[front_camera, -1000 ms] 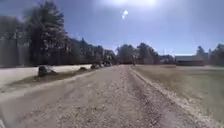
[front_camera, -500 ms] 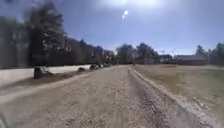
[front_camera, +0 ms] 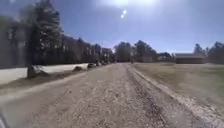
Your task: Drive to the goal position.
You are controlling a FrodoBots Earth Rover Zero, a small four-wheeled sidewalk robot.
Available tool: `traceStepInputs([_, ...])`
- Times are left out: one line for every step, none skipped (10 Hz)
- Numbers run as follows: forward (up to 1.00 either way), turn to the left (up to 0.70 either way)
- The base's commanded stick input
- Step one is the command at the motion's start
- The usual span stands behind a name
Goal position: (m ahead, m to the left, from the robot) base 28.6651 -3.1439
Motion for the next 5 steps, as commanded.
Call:
traceStepInputs([0.70,0.03])
traceStepInputs([0.70,0.03])
traceStepInputs([0.70,0.03])
traceStepInputs([0.70,0.03])
traceStepInputs([0.70,-0.09])
